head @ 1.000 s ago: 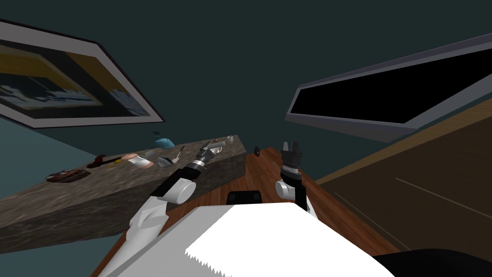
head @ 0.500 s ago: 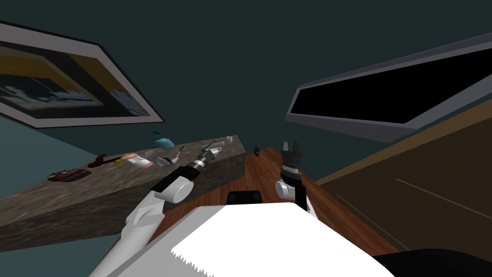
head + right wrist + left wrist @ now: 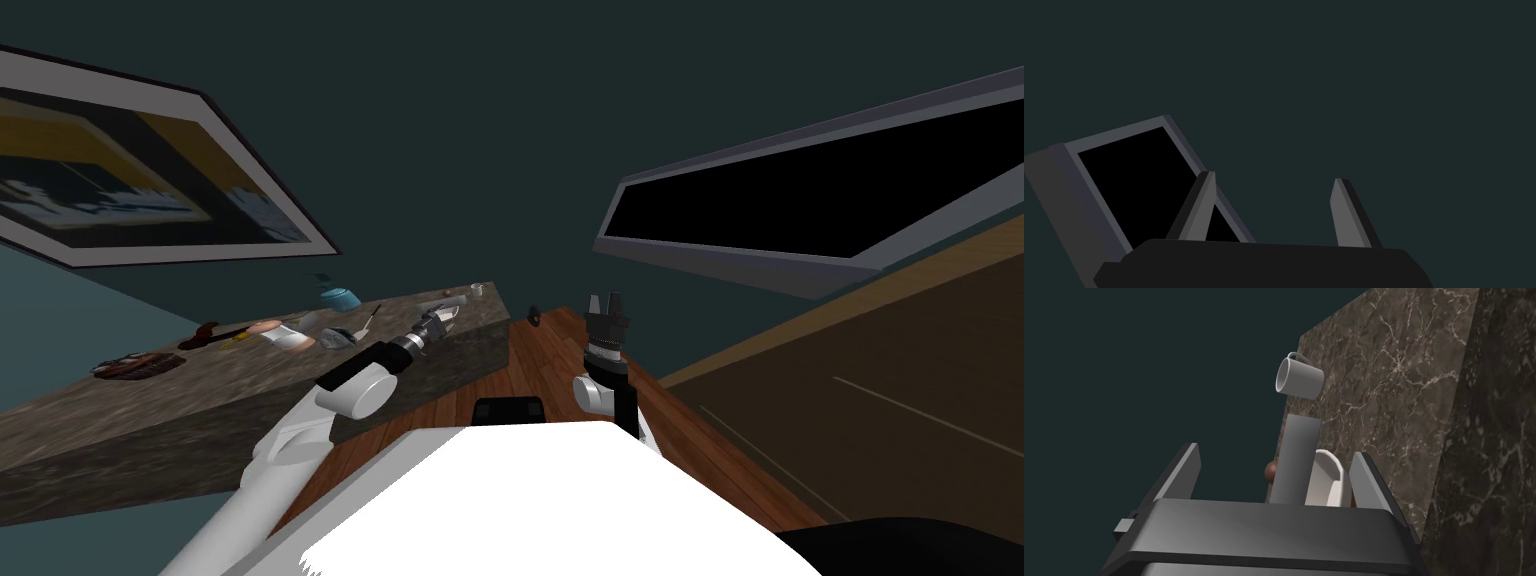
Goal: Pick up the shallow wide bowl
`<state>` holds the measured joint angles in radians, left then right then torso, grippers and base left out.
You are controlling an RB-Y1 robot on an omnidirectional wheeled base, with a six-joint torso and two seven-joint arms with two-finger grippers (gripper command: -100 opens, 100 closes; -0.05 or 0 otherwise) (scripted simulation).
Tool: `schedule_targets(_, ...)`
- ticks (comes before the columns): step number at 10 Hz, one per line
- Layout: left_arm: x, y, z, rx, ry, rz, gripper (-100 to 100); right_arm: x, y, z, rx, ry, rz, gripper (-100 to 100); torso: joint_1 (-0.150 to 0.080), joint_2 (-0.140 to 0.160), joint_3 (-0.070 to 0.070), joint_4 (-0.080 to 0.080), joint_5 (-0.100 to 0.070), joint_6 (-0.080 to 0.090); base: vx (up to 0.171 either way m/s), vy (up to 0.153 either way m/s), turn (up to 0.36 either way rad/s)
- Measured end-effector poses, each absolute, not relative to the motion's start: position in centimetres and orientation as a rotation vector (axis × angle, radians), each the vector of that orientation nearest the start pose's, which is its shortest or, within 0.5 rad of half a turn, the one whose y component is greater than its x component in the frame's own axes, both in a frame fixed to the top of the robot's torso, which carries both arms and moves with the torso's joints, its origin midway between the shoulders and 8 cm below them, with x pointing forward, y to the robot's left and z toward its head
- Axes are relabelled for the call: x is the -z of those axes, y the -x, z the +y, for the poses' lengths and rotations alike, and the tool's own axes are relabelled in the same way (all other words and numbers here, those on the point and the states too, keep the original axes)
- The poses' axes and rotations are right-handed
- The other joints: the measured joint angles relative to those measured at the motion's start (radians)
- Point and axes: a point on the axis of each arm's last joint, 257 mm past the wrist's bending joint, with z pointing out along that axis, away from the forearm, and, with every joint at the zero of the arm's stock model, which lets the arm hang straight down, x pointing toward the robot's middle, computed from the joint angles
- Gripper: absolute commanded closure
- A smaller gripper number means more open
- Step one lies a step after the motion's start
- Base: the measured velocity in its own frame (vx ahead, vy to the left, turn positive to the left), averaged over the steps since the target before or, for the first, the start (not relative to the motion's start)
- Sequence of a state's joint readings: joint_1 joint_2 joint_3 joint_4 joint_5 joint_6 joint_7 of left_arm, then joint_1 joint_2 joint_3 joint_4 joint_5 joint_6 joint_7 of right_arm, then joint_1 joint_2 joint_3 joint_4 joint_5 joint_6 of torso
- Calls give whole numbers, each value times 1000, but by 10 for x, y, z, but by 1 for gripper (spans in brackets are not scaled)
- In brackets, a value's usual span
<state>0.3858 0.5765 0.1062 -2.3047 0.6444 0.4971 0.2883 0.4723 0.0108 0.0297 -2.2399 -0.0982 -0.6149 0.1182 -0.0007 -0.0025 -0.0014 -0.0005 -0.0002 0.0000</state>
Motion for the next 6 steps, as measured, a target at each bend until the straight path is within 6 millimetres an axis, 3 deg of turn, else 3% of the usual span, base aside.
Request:
schedule_targets(3, 158, -421, 295, 1387, 1578, 1410, -100, -36, -333, -280, -1306, -615, 497, 0, 0, 0, 0, 0, 0, 0, 44, -15, 8)
schedule_targets(6, 183, -419, 310, 1294, 1687, 1469, -100, -36, -333, -280, -1306, -615, 497, 0, 0, -5, -3, -1, 0, 0, 91, -16, 12)
